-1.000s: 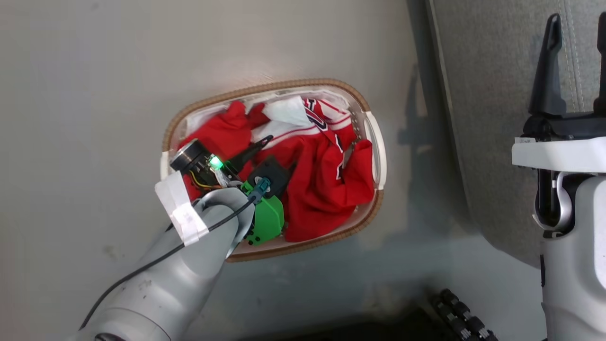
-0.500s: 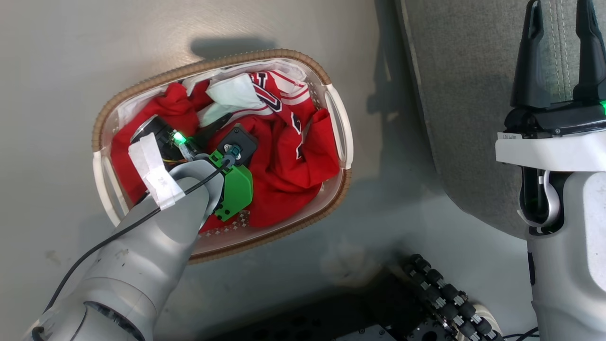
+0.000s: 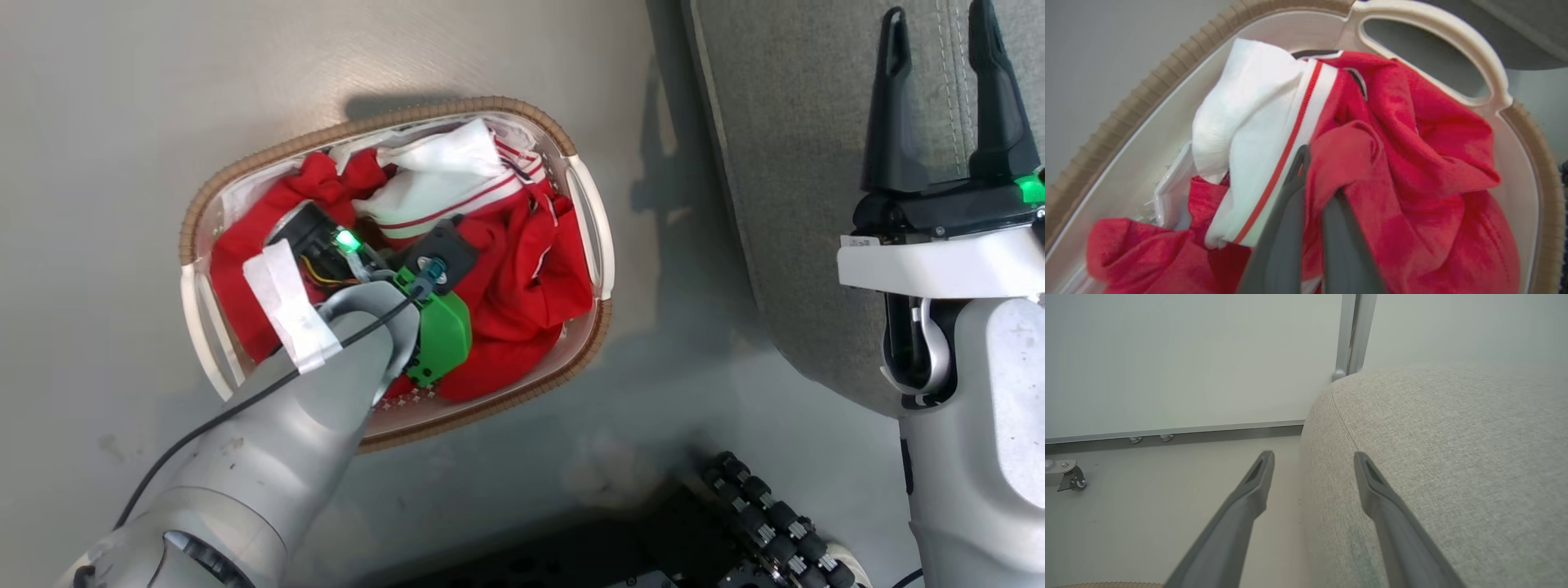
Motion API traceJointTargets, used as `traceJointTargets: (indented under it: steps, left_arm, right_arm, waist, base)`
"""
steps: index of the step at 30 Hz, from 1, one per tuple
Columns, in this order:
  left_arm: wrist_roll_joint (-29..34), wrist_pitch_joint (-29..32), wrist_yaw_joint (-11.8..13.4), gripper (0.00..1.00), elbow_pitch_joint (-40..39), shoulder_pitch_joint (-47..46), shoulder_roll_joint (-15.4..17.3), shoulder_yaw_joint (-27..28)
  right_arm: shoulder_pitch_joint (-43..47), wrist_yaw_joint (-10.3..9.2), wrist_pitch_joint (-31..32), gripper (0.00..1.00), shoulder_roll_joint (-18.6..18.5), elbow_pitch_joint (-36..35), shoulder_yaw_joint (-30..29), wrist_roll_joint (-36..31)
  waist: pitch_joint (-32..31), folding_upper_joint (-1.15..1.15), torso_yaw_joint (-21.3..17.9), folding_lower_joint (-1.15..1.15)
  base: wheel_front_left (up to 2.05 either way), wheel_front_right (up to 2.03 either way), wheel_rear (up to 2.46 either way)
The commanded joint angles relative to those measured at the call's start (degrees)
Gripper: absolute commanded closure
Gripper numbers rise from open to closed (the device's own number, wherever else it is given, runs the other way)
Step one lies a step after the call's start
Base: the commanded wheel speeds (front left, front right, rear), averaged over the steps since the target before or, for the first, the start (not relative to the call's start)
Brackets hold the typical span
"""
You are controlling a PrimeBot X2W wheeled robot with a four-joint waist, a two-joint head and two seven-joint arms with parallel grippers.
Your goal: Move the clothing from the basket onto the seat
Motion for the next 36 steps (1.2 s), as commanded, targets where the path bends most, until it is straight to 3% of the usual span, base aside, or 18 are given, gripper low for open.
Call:
traceJointTargets:
  steps: [1, 20, 27, 36]
  left_arm:
    - [-0.3, -0.2, 0.0, 1.0, -1.5, 0.9, 0.0, -0.3]
    - [-2.1, -0.2, 0.0, 1.0, -23.0, 9.3, 9.3, 0.5]
    - [-3.3, -0.2, 0.1, 1.0, -27.2, 6.0, 12.7, -1.7]
    - [-6.9, 0.9, 0.1, 1.0, -30.1, -2.1, 16.9, -6.3]
  right_arm:
    - [0.8, -0.04, -0.3, 0.0, -0.2, 0.5, 0.1, -0.5]
    - [12.8, -0.04, -0.3, 0.0, -0.2, 9.1, 0.7, -5.8]
    - [17.2, -0.04, -0.3, 0.0, -0.2, 10.6, 0.9, -6.4]
    - [20.7, -0.04, -0.3, 0.0, -0.2, 11.4, 0.9, -6.9]
  waist:
    - [-2.3, 0.0, 1.5, 0.0]
    - [-27.6, 0.0, 7.0, 0.0]
    - [-36.4, 0.0, 7.5, 0.0]
    - [-43.3, 0.0, 7.9, 0.0]
  base:
    - [0.0, 0.0, 0.0]
    - [0.0, 0.0, 0.0]
    - [0.0, 0.0, 0.0]
    - [0.0, 0.0, 0.0]
